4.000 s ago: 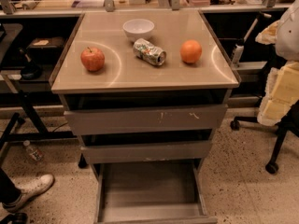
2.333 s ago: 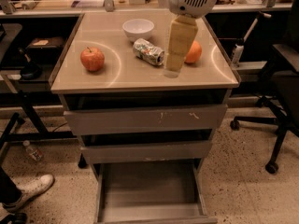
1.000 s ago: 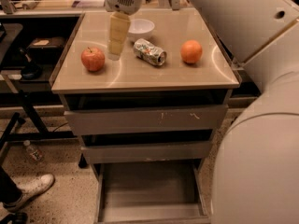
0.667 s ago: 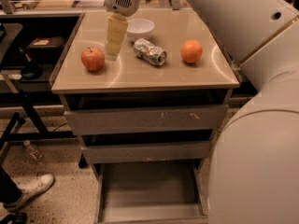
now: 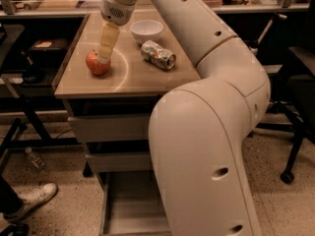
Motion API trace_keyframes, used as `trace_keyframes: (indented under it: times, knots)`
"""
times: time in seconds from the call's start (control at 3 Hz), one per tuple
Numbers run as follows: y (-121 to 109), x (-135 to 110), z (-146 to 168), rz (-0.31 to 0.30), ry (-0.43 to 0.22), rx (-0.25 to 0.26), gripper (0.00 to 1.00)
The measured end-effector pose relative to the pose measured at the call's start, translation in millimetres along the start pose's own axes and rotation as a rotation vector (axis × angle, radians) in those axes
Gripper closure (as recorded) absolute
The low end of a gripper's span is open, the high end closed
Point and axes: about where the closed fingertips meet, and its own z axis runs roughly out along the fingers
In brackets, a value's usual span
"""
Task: Place apple into bottom drawer
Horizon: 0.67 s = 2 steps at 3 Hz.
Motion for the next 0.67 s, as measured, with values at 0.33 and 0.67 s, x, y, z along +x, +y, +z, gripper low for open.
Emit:
trace_keyframes:
  times: [0.33, 0.67]
  knots:
    - [-4.3, -1.2, -0.4, 0.002, -0.009, 0.009, 0.0]
    - [3.0, -6.5, 8.0, 0.015, -0.007, -0.013, 0.0]
